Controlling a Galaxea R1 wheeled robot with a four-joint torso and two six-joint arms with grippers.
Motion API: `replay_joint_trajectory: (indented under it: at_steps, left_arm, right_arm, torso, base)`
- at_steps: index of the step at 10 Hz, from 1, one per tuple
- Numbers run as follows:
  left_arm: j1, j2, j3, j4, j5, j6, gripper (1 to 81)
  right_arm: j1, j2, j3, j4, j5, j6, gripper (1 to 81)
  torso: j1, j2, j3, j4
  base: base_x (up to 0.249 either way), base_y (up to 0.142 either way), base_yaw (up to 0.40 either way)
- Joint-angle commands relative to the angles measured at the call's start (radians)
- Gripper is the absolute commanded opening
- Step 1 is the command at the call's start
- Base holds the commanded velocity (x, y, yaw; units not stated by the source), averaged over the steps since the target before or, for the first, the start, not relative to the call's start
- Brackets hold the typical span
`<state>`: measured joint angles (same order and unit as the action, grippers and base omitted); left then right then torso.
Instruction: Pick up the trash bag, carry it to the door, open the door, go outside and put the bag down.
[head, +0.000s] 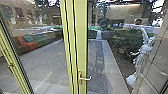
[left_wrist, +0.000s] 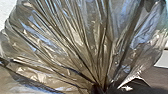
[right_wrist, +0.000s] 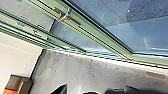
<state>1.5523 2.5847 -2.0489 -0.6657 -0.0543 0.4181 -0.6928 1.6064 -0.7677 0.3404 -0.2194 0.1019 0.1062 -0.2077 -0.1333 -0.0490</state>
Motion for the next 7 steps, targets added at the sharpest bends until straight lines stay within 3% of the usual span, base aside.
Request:
replay_joint_trajectory:
  at_steps: [1, 3, 4, 7]
  left_arm:
    - [-0.039, -0.023, 0.021, -0.005, 0.085, 0.002, 1.0]
    - [-0.041, -0.021, 0.021, -0.006, 0.083, 0.002, 1.0]
    - [-0.042, -0.018, 0.016, -0.006, 0.083, 0.002, 1.0]
    - [-0.045, -0.018, 0.015, -0.006, 0.085, 0.002, 1.0]
  right_arm:
    - [0.328, 0.043, 0.013, 0.022, -0.345, 0.214, 81.1]
    - [0.396, 0.098, 0.010, -0.107, -0.394, 0.415, 81.1]
    - [0.414, 0.118, 0.013, -0.158, -0.400, 0.487, 81.1]
    - [0.480, 0.224, -0.033, -0.245, -0.400, 0.636, 81.1]
  torso:
    - [0.000, 0.000, 0.000, 0.000]
    - [0.000, 0.000, 0.000, 0.000]
    - [0.000, 0.000, 0.000, 0.000]
    - [0.000, 0.000, 0.000, 0.000]
  base:
    - [0.000, 0.000, 0.000]
    - [0.000, 0.000, 0.000]
    - [0.000, 0.000, 0.000]
    - [0.000, 0.000, 0.000]
